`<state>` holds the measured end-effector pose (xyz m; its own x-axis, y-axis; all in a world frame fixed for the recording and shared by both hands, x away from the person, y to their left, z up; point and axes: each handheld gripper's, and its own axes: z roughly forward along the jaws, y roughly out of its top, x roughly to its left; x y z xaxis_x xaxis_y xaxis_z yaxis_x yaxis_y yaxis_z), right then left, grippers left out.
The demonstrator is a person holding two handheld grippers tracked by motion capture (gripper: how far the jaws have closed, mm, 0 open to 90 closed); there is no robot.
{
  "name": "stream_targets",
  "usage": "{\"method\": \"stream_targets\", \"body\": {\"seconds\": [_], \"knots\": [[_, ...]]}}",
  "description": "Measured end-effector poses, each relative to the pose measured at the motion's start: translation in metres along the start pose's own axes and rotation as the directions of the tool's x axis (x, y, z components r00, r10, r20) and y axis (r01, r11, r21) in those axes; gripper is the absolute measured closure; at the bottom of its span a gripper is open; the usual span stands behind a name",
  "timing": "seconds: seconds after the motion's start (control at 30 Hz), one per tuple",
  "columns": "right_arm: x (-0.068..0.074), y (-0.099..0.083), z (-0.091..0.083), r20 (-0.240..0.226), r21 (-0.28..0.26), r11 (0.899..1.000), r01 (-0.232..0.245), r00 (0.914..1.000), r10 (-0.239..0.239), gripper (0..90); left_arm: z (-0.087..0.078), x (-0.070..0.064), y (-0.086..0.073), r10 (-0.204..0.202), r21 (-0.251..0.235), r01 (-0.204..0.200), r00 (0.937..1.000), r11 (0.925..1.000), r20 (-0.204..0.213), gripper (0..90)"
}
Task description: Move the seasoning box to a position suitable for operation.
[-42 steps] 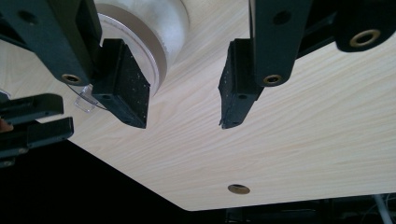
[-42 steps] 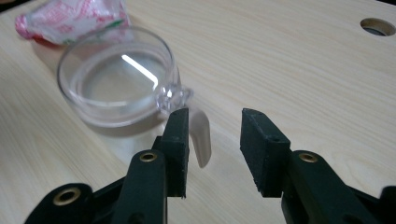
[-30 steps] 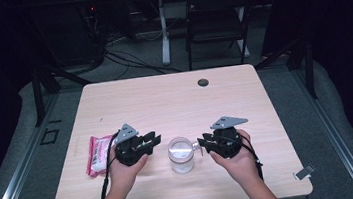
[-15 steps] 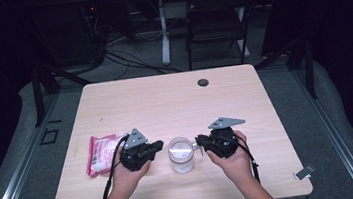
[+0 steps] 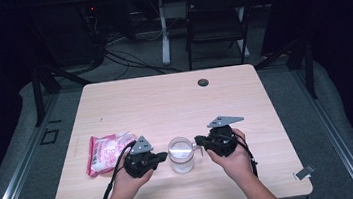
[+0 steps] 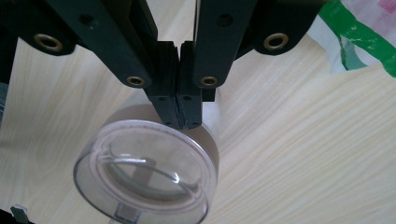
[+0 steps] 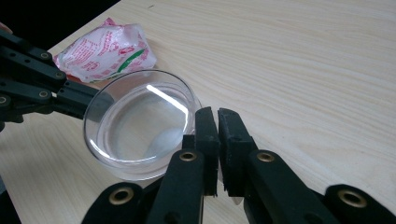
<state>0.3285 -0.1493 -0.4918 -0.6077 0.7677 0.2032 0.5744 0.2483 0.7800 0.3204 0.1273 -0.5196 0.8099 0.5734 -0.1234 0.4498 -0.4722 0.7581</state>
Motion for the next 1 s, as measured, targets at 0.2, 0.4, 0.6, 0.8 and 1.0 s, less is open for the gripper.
{"method": "stream_targets", "body": {"seconds": [0.2,0.4,0.6,0.8,1.0], "knots": [[0.0007,0.0004,0.0008,0.006,-0.002,1.0,0.006,1.0,-0.006,87.4,0.0007,-0.0015,-0.0019,-0.003,0.001,0.003,1.0,1.0,0.009,88.6],[0.001,-0.0003,0.0004,0.01,-0.004,1.0,0.015,0.9998,-0.015,87.4,-0.0012,-0.0012,-0.0014,-0.012,-0.01,0.012,0.9998,0.9999,0.015,88.6],[0.0006,-0.0007,0.0004,0.011,-0.002,1.0,0.014,0.9998,-0.014,87.6,-0.0029,-0.0049,0.0006,-0.022,-0.042,0.024,0.9979,0.9988,0.062,86.4],[0.0,-0.001,0.0002,0.009,0.0,1.0,0.013,0.9999,-0.013,87.6,-0.0032,-0.0061,0.0013,-0.013,-0.045,0.015,0.9983,0.9989,0.056,86.0],[0.0005,-0.0015,0.0008,0.01,-0.005,1.0,0.011,0.9999,-0.011,83.6,-0.0035,-0.0087,0.0025,-0.007,-0.051,0.01,0.9981,0.9986,0.061,84.9]]}}
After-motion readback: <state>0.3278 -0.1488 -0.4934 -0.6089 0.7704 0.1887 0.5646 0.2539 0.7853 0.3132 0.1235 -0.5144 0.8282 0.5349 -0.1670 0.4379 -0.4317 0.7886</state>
